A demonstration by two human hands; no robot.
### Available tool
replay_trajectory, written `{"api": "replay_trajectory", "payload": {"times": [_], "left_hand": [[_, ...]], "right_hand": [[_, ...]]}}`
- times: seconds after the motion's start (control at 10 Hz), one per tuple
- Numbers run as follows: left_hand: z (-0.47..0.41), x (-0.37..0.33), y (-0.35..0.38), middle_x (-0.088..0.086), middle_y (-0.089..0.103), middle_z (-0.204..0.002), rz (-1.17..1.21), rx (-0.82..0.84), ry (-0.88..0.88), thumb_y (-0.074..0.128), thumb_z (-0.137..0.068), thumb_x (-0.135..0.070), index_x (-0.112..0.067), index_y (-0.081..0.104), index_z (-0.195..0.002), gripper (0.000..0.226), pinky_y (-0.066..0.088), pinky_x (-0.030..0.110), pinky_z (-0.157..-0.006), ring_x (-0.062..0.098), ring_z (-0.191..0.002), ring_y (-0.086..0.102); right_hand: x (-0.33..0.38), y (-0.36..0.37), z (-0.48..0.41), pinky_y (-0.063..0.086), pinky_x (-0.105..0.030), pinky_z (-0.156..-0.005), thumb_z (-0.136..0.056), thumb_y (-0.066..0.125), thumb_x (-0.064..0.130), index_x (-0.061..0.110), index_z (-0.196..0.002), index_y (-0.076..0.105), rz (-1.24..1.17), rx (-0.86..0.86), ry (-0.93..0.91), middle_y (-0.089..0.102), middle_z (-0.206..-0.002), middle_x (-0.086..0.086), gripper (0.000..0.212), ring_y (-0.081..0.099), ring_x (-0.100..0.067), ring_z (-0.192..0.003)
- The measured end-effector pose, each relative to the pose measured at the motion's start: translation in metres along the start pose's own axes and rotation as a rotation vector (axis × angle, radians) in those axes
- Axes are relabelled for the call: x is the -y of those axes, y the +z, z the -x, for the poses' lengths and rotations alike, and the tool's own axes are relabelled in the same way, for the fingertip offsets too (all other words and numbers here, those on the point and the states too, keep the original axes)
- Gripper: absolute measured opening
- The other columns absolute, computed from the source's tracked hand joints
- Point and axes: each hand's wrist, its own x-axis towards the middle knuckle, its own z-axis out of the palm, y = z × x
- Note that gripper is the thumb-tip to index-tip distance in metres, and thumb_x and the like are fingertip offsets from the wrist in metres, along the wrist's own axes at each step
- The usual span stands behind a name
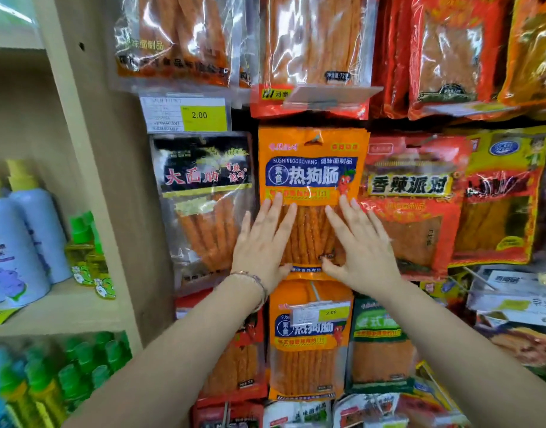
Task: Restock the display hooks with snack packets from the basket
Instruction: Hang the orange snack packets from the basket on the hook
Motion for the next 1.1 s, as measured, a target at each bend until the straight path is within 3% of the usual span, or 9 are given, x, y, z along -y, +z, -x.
{"api": "replay_trajectory", "payload": {"times": [0.2,0.4,0.5,0.6,0.7,0.8,0.9,1.0,1.1], "left_hand": [[-0.018,0.007,0.002,-0.002,-0.038,-0.146,-0.03,0.01,-0.007,0.071,-0.074,-0.048,-0.025,-0.024,-0.143,0.12,-0.017,0.042,-0.108,0.02,-0.144,-0.014],[-0.011,-0.004,-0.002,0.005,-0.023,-0.155,0.056,0.035,0.011,0.07,-0.078,-0.04,-0.021,-0.016,-0.147,0.112,-0.01,0.04,-0.112,0.023,-0.144,-0.014],[0.007,-0.007,-0.012,0.001,-0.021,-0.156,0.233,0.092,0.054,0.067,-0.08,-0.036,-0.023,-0.001,-0.15,0.098,0.004,0.038,-0.117,0.02,-0.145,-0.011],[0.04,-0.007,-0.024,-0.003,0.002,-0.158,0.468,0.152,-0.015,0.064,-0.083,-0.034,-0.025,0.026,-0.147,0.075,0.018,0.031,-0.113,0.016,-0.144,0.012],[0.091,-0.006,-0.029,0.01,0.042,-0.143,0.652,0.057,-0.151,0.065,-0.082,-0.018,-0.013,0.051,-0.131,0.051,0.02,0.018,-0.11,0.023,-0.132,0.038],[0.158,0.004,-0.021,0.015,0.06,-0.117,0.715,0.122,-0.31,0.066,-0.079,-0.006,-0.006,0.063,-0.113,0.034,0.019,-0.001,-0.092,0.027,-0.111,0.054],[0.24,0.024,-0.003,0.014,0.062,-0.116,0.836,0.462,-0.588,0.064,-0.084,-0.009,-0.006,0.063,-0.114,0.03,0.035,0.02,-0.1,0.027,-0.108,0.058],[0.332,0.047,0.013,0.019,0.065,-0.099,0.846,0.615,-0.852,0.063,-0.085,-0.017,0.003,0.065,-0.108,0.031,0.045,0.031,-0.084,0.027,-0.094,0.06],[0.427,0.078,0.019,0.016,0.066,-0.104,0.799,0.727,-1.154,0.059,-0.09,-0.017,0.0,0.064,-0.11,0.027,0.046,0.029,-0.082,0.02,-0.089,0.056]], "right_hand": [[-0.006,0.003,-0.018,0.014,-0.042,-0.114,-0.07,0.068,0.058,0.023,-0.151,0.015,0.099,0.104,0.016,0.011,-0.159,-0.008,0.102,0.004,-0.015,-0.142],[0.01,-0.006,-0.013,0.026,-0.042,-0.111,-0.071,0.076,0.045,0.022,-0.151,0.019,0.082,0.147,0.108,0.012,-0.159,-0.007,0.101,0.016,-0.023,-0.146],[0.023,-0.022,-0.003,0.024,-0.042,-0.109,-0.078,0.071,0.035,0.023,-0.149,0.023,0.015,0.204,0.177,0.014,-0.159,-0.005,0.087,0.019,-0.022,-0.145],[0.04,-0.039,0.014,0.032,-0.044,-0.105,-0.084,0.064,0.033,0.021,-0.138,0.044,-0.179,0.175,0.254,0.04,-0.146,-0.006,0.059,0.036,-0.025,-0.135],[0.067,-0.051,0.049,0.046,-0.041,-0.09,-0.086,0.063,0.027,0.017,-0.124,0.056,-0.443,0.103,0.33,0.058,-0.122,-0.005,0.04,0.054,-0.026,-0.113],[0.104,-0.049,0.094,0.051,-0.04,-0.077,-0.085,0.063,0.022,0.022,-0.111,0.057,-0.683,0.213,0.484,0.062,-0.097,0.001,0.027,0.062,-0.024,-0.083],[0.149,-0.033,0.142,0.05,-0.041,-0.077,-0.085,0.064,0.018,0.023,-0.106,0.056,-0.827,0.396,0.607,0.059,-0.081,0.007,0.023,0.061,-0.025,-0.076],[0.206,-0.017,0.192,0.044,-0.03,-0.073,-0.085,0.065,0.013,0.016,-0.106,0.058,-0.906,0.578,0.663,0.055,-0.074,0.009,0.022,0.057,-0.018,-0.071],[0.269,0.002,0.234,0.038,-0.025,-0.07,-0.086,0.066,0.01,0.01,-0.106,0.06,-0.921,0.791,0.658,0.059,-0.08,0.002,0.021,0.055,-0.017,-0.076]]}}
